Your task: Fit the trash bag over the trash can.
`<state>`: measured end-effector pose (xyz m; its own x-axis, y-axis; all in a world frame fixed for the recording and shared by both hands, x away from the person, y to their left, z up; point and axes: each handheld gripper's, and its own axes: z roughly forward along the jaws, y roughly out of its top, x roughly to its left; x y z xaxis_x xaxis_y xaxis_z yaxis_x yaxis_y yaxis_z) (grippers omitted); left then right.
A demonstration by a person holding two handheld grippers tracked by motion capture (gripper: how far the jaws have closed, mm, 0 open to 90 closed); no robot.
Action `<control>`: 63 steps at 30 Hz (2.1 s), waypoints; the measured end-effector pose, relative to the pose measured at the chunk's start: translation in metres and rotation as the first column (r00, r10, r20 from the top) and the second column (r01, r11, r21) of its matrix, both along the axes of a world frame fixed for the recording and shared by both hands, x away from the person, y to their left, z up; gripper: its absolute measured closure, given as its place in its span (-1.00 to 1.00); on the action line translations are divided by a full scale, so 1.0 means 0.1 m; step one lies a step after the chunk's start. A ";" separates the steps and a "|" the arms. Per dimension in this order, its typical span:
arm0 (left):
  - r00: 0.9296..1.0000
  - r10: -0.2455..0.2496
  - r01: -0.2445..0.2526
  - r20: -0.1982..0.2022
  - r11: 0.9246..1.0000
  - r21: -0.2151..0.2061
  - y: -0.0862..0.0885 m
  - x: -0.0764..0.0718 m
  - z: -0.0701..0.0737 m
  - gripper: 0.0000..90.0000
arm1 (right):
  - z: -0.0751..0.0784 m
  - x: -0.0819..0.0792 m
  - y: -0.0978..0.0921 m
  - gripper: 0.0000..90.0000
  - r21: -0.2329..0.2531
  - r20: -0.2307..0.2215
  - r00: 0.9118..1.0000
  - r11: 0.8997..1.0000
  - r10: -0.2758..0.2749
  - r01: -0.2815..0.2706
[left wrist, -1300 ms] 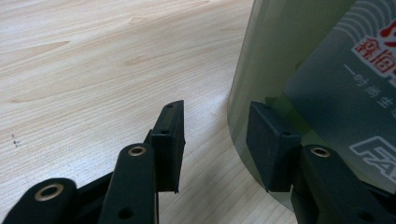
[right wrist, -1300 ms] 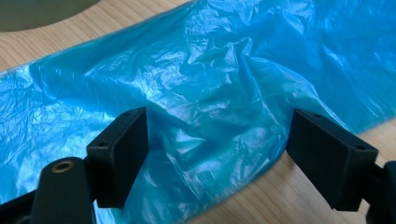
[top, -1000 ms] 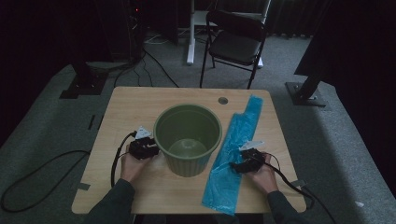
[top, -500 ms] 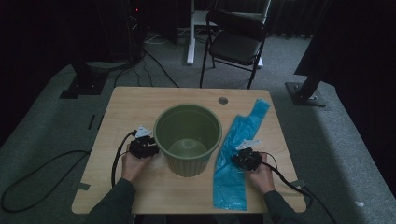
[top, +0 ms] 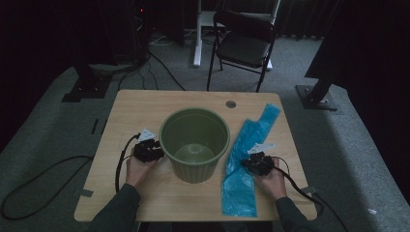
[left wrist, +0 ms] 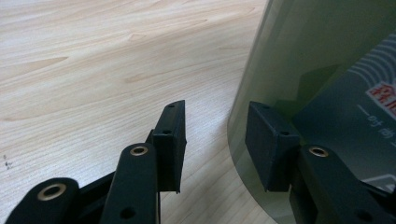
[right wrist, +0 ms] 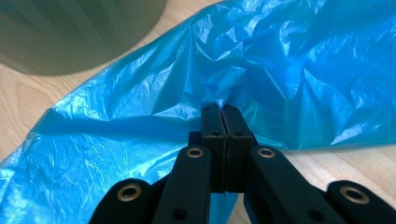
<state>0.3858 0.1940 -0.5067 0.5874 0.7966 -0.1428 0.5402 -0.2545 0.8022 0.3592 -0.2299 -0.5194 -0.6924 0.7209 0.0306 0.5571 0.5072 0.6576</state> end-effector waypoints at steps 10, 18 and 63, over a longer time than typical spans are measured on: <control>0.999 -0.048 0.048 0.020 0.999 0.005 -0.05 -0.03 0.02 0.32 | 0.09 -0.02 -0.05 0.99 0.042 0.036 0.999 0.999 0.008 -0.010; 0.997 -0.081 0.081 0.020 0.997 0.003 -0.08 -0.06 0.03 0.34 | 0.18 -0.04 -0.13 0.99 0.067 0.071 0.997 0.997 0.028 -0.033; 0.981 -0.187 0.188 -0.053 0.982 0.004 -0.01 -0.09 0.03 0.32 | 0.71 -0.06 -0.34 0.99 0.104 0.159 0.985 0.991 0.065 -0.082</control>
<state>0.3766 0.1933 -0.5034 0.7184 0.6744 -0.1704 0.5234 -0.3627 0.7710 0.3535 -0.2639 -0.4488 -0.7459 0.6660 -0.0056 0.4078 0.4632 0.7869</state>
